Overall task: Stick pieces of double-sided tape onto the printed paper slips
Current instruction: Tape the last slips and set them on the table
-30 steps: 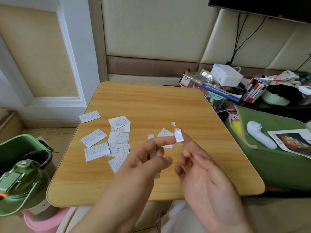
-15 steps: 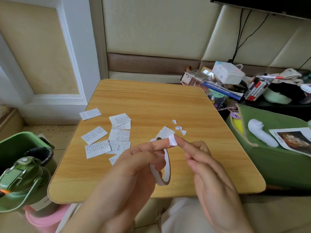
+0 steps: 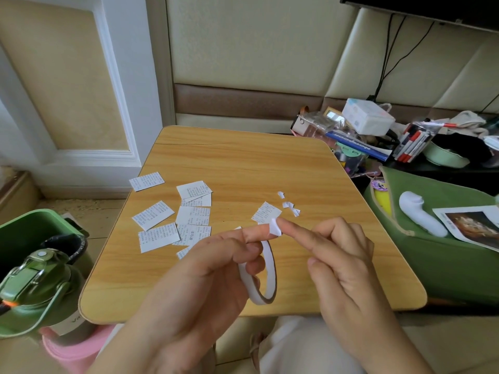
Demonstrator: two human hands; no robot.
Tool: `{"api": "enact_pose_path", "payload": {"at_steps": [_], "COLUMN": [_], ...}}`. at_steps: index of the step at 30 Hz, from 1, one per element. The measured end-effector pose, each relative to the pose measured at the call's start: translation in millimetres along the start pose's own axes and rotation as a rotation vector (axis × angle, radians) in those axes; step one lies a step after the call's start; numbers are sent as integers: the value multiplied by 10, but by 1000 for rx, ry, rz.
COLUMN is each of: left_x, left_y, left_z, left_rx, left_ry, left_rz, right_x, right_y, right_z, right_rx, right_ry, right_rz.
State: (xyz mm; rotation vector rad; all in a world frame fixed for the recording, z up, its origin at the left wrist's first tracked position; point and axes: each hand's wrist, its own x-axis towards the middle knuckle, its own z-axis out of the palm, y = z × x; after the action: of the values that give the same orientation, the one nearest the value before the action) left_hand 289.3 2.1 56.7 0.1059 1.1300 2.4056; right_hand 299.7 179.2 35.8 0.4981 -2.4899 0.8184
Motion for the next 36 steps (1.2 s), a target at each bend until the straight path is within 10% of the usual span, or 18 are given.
{"api": "enact_pose_path", "payload": {"at_steps": [16,36], "left_x": [-13,-128], "left_y": [47,-38], "left_z": [-63,63], "left_rx": [-45,881], "left_ry": [-8,119], "left_rz": [83,439], "right_x": [-20,222], "right_y": [225,-433], "right_z": [27,-86], "right_rx": [-404,55], "right_ry": [87,258], "right_rz": [111,167]}}
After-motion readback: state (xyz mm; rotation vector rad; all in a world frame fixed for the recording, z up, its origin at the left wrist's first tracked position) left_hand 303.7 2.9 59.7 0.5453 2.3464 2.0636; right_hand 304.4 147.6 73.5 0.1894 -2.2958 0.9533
